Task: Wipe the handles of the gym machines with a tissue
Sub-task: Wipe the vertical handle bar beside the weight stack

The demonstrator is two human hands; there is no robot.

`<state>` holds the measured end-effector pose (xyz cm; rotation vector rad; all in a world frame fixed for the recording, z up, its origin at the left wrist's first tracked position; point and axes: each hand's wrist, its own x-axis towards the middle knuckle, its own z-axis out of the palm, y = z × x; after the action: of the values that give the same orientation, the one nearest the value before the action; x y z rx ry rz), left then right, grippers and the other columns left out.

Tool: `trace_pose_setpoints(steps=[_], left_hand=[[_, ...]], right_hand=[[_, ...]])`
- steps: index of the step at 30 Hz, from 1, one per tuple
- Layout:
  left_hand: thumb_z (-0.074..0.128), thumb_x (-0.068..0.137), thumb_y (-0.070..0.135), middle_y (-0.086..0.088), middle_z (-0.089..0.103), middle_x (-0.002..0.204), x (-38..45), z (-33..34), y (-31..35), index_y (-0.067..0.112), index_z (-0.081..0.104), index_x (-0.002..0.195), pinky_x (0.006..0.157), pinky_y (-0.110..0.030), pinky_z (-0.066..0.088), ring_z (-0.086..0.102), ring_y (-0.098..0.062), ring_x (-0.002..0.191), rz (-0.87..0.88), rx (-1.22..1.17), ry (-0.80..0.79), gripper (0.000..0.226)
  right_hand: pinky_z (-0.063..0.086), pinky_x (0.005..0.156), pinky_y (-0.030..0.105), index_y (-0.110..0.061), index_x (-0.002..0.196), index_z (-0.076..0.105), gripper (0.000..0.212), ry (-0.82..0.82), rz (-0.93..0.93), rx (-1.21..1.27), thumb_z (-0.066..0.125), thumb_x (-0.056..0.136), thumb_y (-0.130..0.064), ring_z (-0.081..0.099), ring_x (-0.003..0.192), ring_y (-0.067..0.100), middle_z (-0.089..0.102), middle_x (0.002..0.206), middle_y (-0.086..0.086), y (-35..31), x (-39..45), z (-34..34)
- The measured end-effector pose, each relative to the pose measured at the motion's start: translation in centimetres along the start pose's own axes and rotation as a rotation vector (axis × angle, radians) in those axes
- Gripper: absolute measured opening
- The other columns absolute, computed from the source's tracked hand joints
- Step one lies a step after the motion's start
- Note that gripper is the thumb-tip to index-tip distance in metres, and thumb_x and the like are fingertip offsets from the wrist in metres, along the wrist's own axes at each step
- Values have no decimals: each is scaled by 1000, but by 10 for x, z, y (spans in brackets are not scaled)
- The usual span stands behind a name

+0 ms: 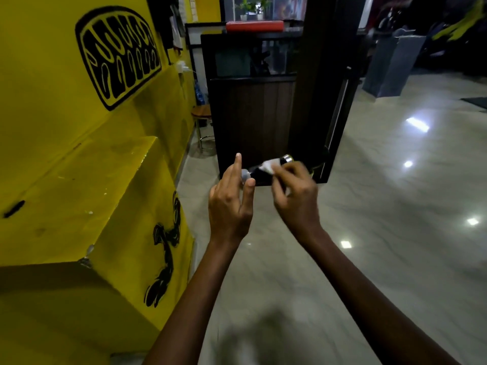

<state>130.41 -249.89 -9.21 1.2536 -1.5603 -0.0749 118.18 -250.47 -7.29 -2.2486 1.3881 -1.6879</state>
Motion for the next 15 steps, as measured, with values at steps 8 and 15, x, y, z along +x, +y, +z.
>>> trace_pose_setpoints(steps=[8, 15], left_hand=[[7, 88, 71, -5, 51, 138, -2, -4, 5, 21, 40, 140, 98, -18, 42, 48, -6, 124, -101, -220, 16, 79], [6, 87, 73, -1, 44, 144, -2, -2, 4, 23, 35, 142, 95, 2, 28, 34, 10, 125, -151, -220, -6, 80]], right_hand=[[50, 78, 23, 5, 109, 63, 28, -167, -87, 60, 62, 81, 5, 59, 88, 23, 59, 99, 19, -26, -3, 20], [49, 79, 33, -2, 113, 60, 26, -304, 28, -474, 58, 87, -2, 50, 101, 28, 55, 110, 15, -13, 39, -9]])
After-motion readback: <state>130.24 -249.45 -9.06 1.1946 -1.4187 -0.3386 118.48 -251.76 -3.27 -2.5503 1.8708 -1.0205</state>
